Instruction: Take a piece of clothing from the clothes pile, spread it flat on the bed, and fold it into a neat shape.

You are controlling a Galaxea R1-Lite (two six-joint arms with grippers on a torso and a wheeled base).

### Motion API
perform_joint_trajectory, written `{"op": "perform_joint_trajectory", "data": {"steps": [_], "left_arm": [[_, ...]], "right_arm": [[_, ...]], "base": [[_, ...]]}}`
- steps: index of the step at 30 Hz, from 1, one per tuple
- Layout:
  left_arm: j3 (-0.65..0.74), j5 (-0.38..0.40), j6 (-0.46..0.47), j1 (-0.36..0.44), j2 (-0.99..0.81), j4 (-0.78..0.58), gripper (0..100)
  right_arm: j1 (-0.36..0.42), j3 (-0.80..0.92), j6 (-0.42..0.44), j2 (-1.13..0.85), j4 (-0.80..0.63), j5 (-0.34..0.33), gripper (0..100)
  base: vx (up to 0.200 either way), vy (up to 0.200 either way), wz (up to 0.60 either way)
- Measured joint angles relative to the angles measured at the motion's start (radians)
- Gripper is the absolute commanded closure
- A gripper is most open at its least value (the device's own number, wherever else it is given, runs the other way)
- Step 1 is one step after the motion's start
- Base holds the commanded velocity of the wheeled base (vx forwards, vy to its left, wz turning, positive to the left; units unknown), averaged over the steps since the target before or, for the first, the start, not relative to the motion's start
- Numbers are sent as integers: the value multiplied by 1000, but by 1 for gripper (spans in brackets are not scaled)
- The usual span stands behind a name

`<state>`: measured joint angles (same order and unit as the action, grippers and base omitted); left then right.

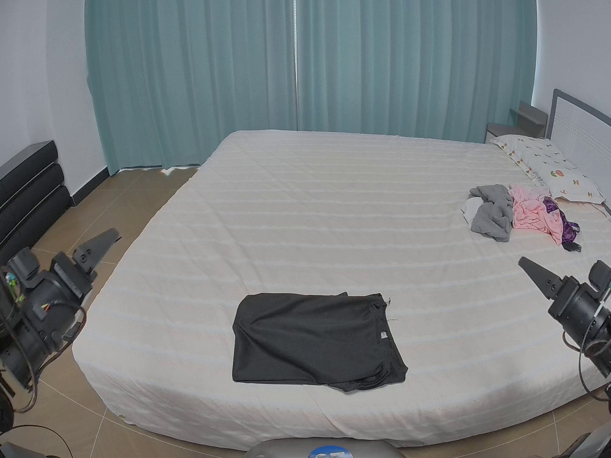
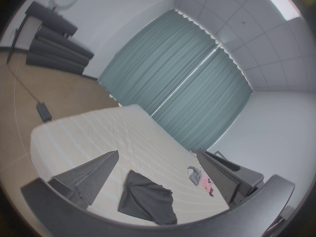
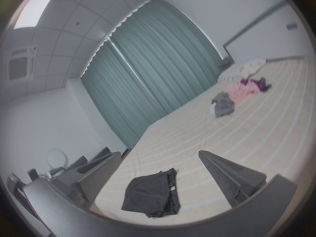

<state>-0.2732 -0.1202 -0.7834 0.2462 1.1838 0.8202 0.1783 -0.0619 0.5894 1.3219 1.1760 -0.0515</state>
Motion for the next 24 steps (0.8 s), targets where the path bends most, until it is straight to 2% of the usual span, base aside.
{"op": "perform_joint_trajectory", "data": {"steps": [6, 10, 15, 21, 24], "left_arm": [[98, -72, 179, -6, -219, -24, 0], [132, -121, 282, -8, -366, -100, 0], [143, -158, 404, -10, -577, -270, 0], [112, -193, 554, -15, -853, -562, 0], [91, -206, 587, -24, -937, -624, 0]], "right_arm": [[-61, 38, -173, -242, -166, -11, 0], [-85, 42, -257, -401, -316, -23, 0], [-95, 44, -352, -587, -521, -33, 0], [-92, -5, -494, -838, -886, -40, 0], [-87, -47, -550, -937, -1059, -41, 0]], "base": [[0, 0, 0], [0, 0, 0], [0, 0, 0], [0, 0, 0], [0, 0, 0]]}}
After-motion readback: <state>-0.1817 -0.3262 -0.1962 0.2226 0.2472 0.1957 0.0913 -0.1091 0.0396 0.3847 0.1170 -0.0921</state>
